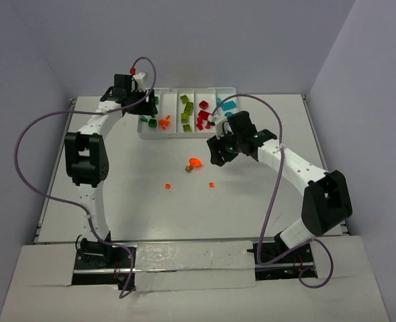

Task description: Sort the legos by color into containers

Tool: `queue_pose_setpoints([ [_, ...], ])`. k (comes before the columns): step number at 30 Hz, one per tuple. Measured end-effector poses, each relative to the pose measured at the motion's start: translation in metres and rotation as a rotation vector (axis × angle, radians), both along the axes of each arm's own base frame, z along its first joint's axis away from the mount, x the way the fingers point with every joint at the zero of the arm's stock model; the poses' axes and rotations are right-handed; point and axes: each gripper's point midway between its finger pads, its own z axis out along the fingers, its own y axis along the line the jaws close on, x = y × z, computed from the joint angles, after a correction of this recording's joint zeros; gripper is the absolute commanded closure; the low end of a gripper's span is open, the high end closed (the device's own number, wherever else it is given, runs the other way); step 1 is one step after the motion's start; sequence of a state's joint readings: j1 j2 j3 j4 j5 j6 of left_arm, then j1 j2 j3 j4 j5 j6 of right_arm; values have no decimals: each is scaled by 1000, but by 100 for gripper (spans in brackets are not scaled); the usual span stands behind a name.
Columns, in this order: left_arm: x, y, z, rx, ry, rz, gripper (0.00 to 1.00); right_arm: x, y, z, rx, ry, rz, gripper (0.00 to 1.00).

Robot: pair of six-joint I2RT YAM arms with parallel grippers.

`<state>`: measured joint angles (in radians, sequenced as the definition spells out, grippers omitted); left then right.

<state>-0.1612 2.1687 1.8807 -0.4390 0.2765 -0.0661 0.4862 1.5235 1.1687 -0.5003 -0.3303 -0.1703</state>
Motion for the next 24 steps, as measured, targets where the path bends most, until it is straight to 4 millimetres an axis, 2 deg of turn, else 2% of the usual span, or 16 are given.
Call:
queue_pose_setpoints([
  [5, -55, -15, 52, -79, -27, -140, 22, -15, 35, -14, -69, -90, 239, 53],
  [8, -84, -22, 71, -106, -51, -225, 20, -13, 43, -19, -106, -175, 364, 52],
  [11, -110, -25, 68, -127, -26, -281, 18, -2, 45, -27, -147, -246, 451, 52],
  [15, -131, -25, 50, -152, 41, -307, 17, 6, 47, -42, -201, -301, 554, 52],
  [18, -137, -23, 43, -160, 70, -307, 17, 9, 48, -52, -224, -322, 609, 52],
  [24, -137, -19, 47, -181, 66, -304, 17, 10, 53, -58, -227, -355, 676, 52],
])
